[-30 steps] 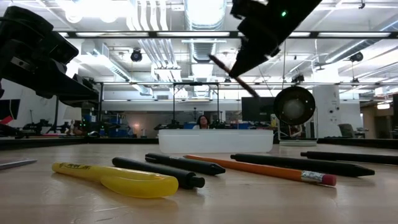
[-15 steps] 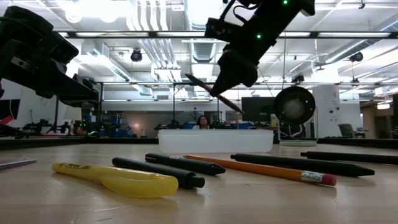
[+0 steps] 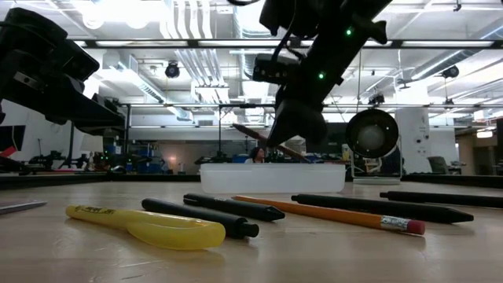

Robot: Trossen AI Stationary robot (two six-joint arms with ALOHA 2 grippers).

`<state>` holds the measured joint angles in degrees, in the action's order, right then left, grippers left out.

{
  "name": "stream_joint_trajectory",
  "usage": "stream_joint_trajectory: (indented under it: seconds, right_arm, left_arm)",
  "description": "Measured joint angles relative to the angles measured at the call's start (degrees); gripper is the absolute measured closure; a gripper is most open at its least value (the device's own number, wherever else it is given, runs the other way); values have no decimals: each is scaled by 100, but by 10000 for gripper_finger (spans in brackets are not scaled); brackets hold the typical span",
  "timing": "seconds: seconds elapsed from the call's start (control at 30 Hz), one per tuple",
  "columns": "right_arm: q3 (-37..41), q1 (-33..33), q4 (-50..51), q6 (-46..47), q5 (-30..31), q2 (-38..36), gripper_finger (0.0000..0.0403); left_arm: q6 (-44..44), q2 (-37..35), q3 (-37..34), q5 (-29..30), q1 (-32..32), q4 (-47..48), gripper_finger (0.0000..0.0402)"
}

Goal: Pick & place school supplies into a supply box
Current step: Put the brown pen into the transparent supply box

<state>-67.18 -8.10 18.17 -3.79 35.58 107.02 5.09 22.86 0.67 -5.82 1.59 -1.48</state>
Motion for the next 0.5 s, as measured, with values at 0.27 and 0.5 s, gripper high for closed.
stream_joint_trajectory:
  seconds: [0.27,0.5]
  right_arm:
    - [0,27,-4,155,-7,-2,376]
    - [0,29,-4,166,-5,-4,374]
  left_arm:
    - [-1,-1,0,0,1,0,302]
    - [-1,1,0,0,-1,0,302]
